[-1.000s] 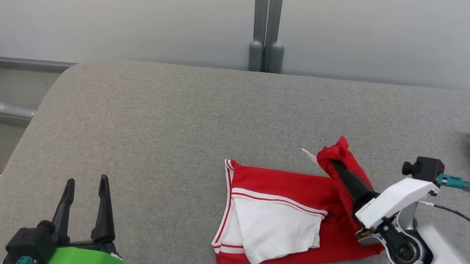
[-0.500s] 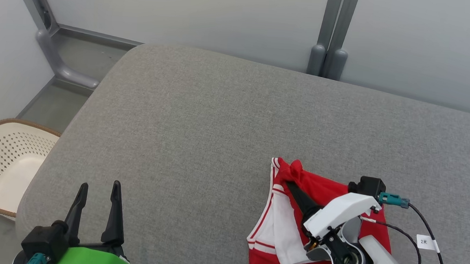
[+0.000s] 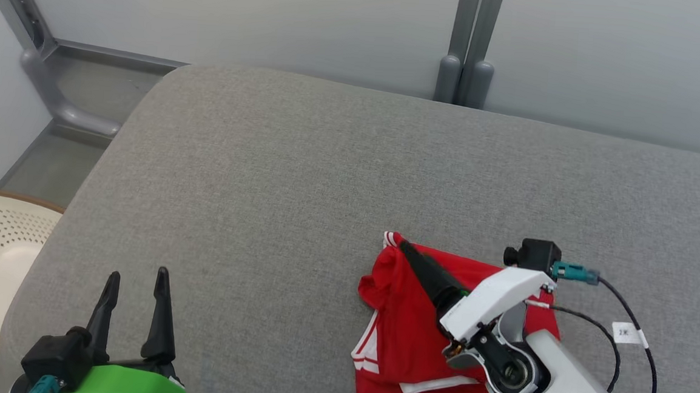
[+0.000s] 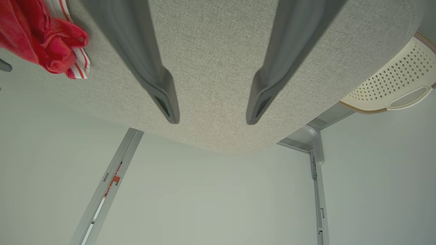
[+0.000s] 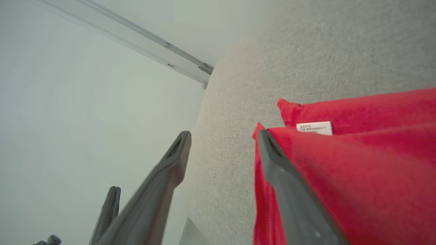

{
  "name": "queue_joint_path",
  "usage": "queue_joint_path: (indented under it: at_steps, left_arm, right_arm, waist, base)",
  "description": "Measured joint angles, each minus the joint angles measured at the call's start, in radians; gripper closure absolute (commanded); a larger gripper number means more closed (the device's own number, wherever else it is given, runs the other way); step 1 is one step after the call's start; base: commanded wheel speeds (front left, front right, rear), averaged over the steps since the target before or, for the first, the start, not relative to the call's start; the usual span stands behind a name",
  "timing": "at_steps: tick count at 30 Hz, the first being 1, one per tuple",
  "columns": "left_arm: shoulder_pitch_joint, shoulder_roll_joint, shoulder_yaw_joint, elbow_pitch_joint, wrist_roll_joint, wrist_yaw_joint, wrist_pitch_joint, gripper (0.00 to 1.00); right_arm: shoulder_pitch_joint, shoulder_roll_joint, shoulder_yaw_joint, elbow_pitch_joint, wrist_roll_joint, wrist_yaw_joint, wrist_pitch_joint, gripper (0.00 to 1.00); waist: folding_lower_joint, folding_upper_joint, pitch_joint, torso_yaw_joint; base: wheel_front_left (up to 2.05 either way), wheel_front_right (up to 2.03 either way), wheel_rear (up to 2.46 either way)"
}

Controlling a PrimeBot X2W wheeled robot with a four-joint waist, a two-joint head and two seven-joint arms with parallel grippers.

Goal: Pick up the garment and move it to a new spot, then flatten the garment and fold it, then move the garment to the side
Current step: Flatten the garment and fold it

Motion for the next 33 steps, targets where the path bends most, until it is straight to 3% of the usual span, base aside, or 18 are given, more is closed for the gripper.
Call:
queue_joint_path:
  at_steps: [8, 18, 26, 33]
  left_arm:
    - [0.016, -0.003, 0.050, -0.032, 0.001, 0.008, 0.000, 0.00]
    - [0.031, -0.028, 0.112, -0.100, 0.039, -0.002, 0.000, 0.00]
    - [0.036, -0.063, 0.139, -0.126, 0.090, -0.036, 0.000, 0.00]
    - [0.044, -0.084, 0.155, -0.122, 0.140, -0.056, 0.000, 0.00]
  right_arm:
    - [-0.001, -0.136, -0.017, -0.264, -0.033, 0.000, -0.072, 0.00]
    - [0.011, -0.323, -0.096, -0.340, -0.208, 0.000, -0.240, 0.00]
    - [0.110, -0.317, -0.231, -0.264, -0.460, 0.000, -0.325, 0.00]
    - [0.199, -0.207, -0.376, -0.239, -0.676, 0.000, -0.330, 0.00]
  waist:
    - [0.0000, 0.0000, -0.009, -0.075]
    - [0.0000, 0.0000, -0.011, -0.169]
    - [0.0000, 0.0000, -0.007, -0.220]
    - [0.0000, 0.0000, -0.010, -0.248]
  base:
    - [0.00, 0.00, 0.00]
    - [0.00, 0.00, 0.00]
    - [0.00, 0.00, 0.00]
    - [0.00, 0.00, 0.00]
